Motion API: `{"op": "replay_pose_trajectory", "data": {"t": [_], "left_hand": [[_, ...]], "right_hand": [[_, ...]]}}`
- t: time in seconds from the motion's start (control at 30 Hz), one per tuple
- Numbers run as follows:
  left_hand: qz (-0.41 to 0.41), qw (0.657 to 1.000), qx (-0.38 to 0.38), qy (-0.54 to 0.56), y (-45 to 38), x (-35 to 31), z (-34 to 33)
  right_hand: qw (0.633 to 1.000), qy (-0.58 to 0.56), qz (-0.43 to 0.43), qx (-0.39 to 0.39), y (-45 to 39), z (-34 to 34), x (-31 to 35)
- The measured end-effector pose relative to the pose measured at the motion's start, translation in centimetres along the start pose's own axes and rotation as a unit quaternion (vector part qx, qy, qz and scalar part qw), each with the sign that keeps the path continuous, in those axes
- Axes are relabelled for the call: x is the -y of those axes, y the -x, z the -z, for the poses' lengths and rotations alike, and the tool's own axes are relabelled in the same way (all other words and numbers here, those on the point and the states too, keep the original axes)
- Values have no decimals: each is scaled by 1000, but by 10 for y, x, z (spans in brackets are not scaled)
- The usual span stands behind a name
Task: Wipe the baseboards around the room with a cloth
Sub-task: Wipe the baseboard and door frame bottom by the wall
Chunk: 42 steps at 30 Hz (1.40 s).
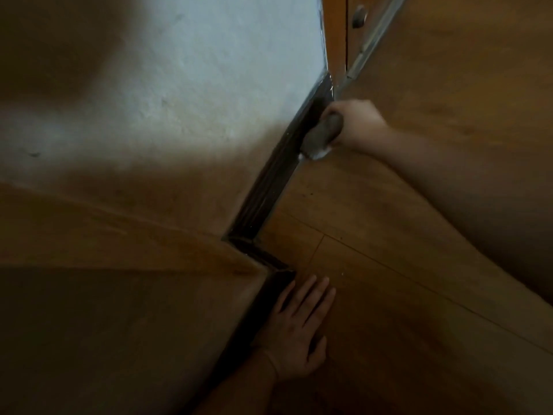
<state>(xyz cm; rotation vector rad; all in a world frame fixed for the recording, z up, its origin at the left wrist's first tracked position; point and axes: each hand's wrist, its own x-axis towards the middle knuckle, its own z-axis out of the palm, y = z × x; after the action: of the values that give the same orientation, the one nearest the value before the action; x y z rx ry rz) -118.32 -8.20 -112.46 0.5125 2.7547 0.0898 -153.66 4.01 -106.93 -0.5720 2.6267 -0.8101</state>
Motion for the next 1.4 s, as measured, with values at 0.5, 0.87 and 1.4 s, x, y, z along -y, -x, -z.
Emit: {"op": "replay_pose_trajectory", "data": {"t": [0.5, 0.87, 1.4], "left_hand": [[-8, 1000, -7, 8, 3, 1, -4], [-1, 1000, 4, 20, 1, 0, -1], [-4, 1000, -3, 8, 2, 1, -1]], "right_hand": [[946, -239, -90, -200, 60, -26, -10], [963, -212, 165, 14, 126, -98, 53], [969, -175, -60, -162, 46, 14, -3]]}}
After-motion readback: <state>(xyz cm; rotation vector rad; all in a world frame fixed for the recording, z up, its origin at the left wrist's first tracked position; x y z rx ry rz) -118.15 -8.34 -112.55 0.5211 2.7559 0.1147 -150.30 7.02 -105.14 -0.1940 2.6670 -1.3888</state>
